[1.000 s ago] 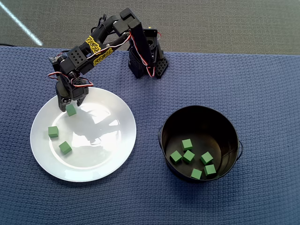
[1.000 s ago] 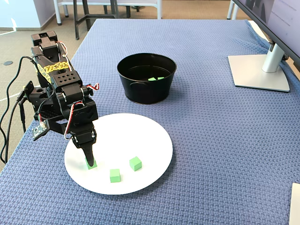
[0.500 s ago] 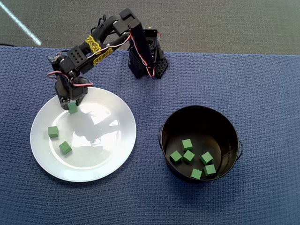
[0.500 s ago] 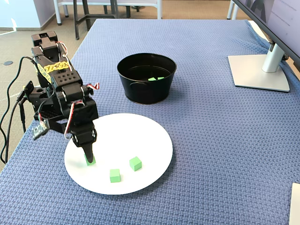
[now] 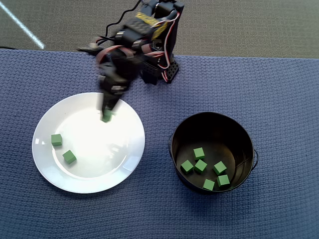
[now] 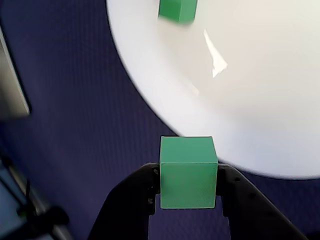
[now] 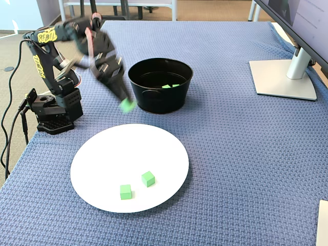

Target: Pick up the green cubes from the white plate and place them in the black recipient

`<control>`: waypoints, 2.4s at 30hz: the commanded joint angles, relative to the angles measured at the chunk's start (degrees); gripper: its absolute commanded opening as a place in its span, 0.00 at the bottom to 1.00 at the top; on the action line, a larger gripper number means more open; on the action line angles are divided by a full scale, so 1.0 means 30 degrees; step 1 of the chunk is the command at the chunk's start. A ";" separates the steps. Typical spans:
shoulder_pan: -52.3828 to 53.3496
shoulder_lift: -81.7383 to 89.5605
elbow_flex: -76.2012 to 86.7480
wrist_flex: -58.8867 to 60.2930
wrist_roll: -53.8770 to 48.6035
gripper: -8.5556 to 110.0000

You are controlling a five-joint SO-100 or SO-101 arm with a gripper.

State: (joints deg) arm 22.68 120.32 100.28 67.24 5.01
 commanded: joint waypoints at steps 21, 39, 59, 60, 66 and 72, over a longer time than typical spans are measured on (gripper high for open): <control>-1.6084 -0.7090 -0.3838 -0.4014 -0.0117 0.14; -0.6768 -0.5244 -0.9902 0.2666 0.0674 0.31; 0.6826 -1.6699 -1.2891 0.0586 0.3926 0.18; 0.6768 -1.7344 -1.3359 0.0527 0.3691 0.18; 0.6152 -2.1826 -1.8955 0.2900 0.2461 0.18; 0.5801 -2.3818 -2.1328 0.2930 0.2051 0.18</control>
State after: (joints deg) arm 41.31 49.13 43.24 74.88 12.13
